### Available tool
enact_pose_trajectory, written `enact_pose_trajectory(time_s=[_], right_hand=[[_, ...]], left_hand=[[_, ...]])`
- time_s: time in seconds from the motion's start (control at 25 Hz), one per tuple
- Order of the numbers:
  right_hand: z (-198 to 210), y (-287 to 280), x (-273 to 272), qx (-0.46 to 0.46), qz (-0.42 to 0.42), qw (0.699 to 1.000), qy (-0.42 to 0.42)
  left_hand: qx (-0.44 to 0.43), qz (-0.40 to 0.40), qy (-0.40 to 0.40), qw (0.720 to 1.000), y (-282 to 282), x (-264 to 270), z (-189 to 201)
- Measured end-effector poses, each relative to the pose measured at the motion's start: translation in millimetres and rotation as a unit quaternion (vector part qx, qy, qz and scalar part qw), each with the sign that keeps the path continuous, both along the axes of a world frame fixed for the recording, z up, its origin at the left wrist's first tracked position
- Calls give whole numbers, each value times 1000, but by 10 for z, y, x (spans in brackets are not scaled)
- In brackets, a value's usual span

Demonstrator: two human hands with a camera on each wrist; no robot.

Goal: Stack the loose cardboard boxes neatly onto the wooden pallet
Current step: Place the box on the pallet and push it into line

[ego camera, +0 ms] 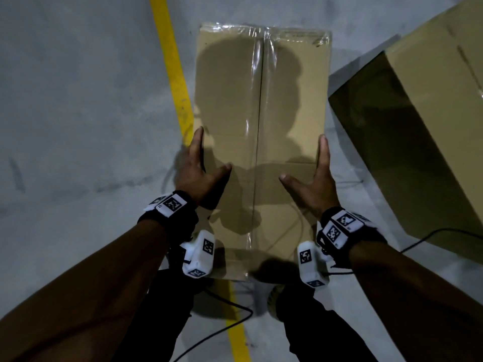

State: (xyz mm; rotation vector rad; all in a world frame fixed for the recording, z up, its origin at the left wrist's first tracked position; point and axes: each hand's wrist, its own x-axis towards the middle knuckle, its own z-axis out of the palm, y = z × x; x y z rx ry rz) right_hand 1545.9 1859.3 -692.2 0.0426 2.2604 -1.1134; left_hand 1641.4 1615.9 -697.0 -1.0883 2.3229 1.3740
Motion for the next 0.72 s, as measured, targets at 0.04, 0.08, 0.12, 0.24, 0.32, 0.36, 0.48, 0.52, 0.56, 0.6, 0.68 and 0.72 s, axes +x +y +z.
enact_pose_trajectory(time_s=[0.04,0.08,0.12,0.24,0.32,0.36,0.48,0.52,0.56,0.6,0.68,0.72], right_hand=[[7,-12,6,-1,-7,1000,-4],[14,-24,11,-1,-15,1000,-7],[27,-34,15,-2,-23,1000,-12],[66,-43,24,-7,-57,998,-29],[67,-45,23,-7,-80,996,-37],[71,-53,25,-7,-86,995,-40],[76,-89,26,-9,-102,994,-47],[85,-103,30,-11,-105,993,-47],[103,-114,37,-17,-106,993,-44],[127,-121,41,-25,-107,993,-39],[250,-144,30,-34,-104,993,-34],[355,-159,24,-35,-101,994,-32]], left_hand=[[4,4,3,1000,2,1,9],[3,8,7,1000,4,0,5],[2,9,11,1000,15,-2,18],[8,29,24,999,42,-1,46],[16,50,33,998,48,-3,59],[19,64,33,997,50,-4,61],[29,91,24,995,32,-10,42],[29,91,19,995,22,-9,33],[29,90,19,995,19,-12,56],[31,93,21,995,24,-17,100],[41,111,28,993,25,-23,222],[50,127,34,990,27,-18,312]])
